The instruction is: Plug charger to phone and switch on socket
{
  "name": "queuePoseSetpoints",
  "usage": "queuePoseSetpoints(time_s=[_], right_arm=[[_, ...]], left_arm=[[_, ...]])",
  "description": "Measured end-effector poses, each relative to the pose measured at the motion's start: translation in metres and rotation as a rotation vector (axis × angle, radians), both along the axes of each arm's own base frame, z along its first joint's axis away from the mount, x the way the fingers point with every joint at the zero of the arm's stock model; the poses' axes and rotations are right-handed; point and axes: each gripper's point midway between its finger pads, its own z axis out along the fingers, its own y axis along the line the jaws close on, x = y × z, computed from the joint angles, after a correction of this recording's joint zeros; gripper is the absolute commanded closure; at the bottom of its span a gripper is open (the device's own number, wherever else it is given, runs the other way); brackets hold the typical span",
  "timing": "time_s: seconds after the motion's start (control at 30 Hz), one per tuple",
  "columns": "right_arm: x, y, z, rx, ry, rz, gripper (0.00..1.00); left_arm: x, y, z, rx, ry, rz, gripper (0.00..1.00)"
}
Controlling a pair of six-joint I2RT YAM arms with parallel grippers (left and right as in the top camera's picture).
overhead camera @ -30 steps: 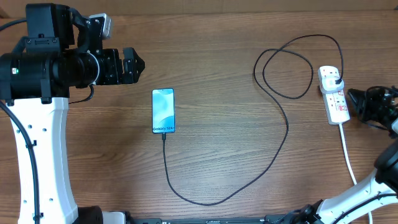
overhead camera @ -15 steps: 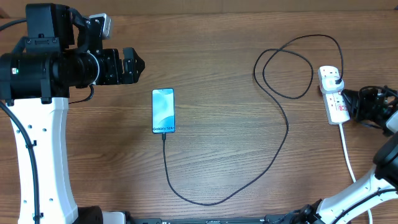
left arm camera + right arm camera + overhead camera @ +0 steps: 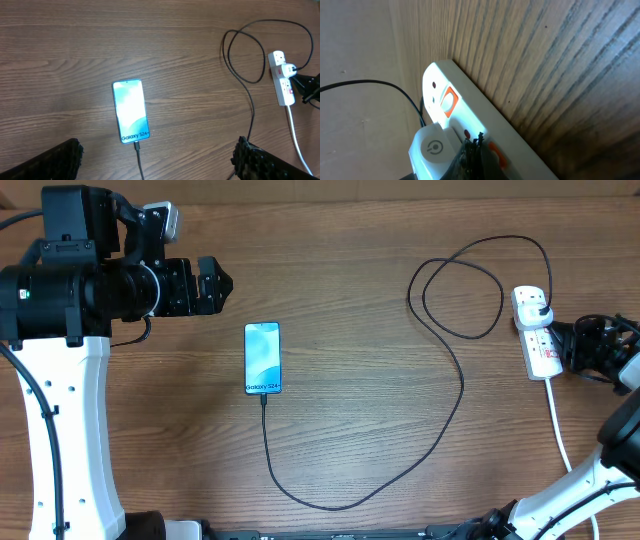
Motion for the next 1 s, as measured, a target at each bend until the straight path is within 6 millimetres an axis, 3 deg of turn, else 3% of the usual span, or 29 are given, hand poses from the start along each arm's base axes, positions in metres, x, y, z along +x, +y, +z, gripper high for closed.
queuePoseSetpoints(time_s=[1.0], right_arm=[[-0.0031, 0.0029, -0.0006, -0.016, 0.061, -0.011, 0.96]], left_arm=[[0.0, 0.0, 0.0, 0.0, 0.0, 0.0, 0.0]])
